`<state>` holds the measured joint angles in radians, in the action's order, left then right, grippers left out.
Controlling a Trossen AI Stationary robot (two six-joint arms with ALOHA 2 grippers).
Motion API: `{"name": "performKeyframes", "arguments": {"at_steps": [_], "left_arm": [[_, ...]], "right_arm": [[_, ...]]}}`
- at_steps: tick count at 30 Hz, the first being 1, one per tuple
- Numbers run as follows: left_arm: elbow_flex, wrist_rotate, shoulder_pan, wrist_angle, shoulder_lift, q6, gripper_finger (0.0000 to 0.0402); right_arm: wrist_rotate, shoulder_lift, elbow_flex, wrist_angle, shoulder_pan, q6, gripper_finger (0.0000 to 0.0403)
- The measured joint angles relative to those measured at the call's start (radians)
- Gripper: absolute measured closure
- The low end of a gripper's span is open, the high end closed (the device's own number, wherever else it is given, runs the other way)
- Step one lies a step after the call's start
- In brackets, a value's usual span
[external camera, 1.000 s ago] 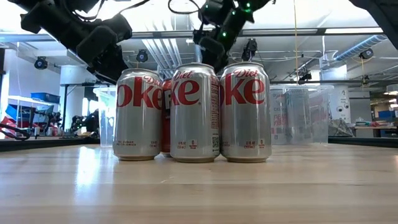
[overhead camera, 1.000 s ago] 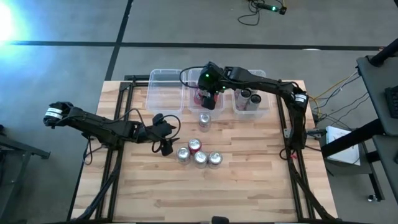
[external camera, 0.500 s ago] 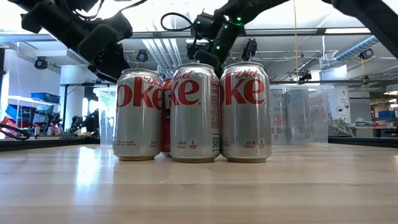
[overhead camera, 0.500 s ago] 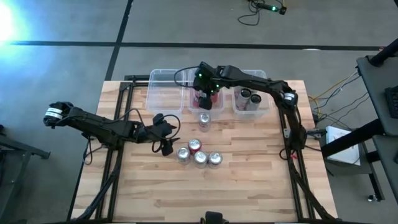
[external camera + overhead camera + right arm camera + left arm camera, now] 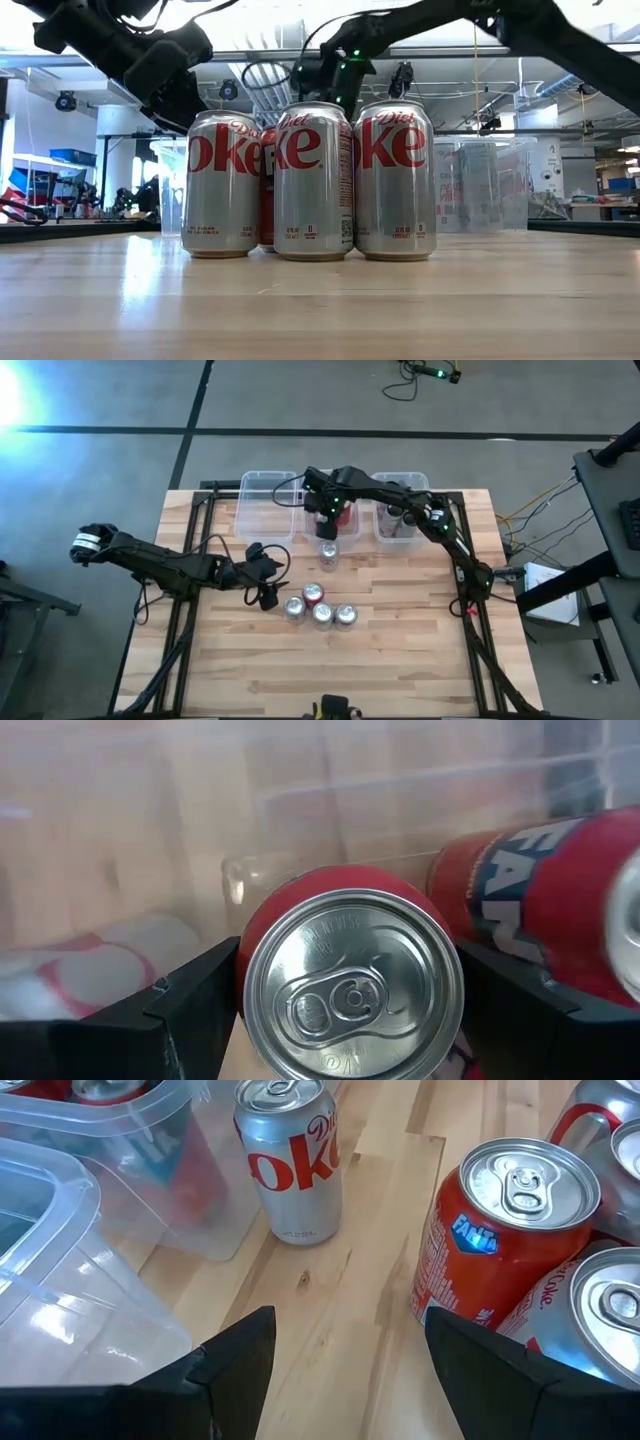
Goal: Sort soda cans
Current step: Put the right red soda can into the center transparent bin, then put the red soda can into the center transparent bin
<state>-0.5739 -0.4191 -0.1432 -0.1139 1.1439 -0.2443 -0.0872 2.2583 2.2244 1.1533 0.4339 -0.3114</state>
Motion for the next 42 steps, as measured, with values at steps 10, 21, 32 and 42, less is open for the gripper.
{"name": "performKeyframes", "arguments": {"at_steps": [10,21,32,42], "left_arm": [[0.0,0.0,0.0,0.0,0.0,0.0,0.0159],[0.001,-0.011,0.0,0.047,0.0,0.042,0.0159],[0.035,0.125,-0.013,0.178,0.0,0.144,0.0159],[0.034,0.183,-0.034,0.211,0.0,0.156,0.0159]], "right_arm": [[0.0,0.055,0.079,0.028,0.001,-0.023,0.0075],[0.011,0.012,0.114,0.074,-0.009,-0.043,0.0054],[0.007,-0.197,0.126,0.102,-0.21,0.048,0.0073],[0.017,-0.118,0.112,0.08,-0.479,0.117,0.0072]]}}
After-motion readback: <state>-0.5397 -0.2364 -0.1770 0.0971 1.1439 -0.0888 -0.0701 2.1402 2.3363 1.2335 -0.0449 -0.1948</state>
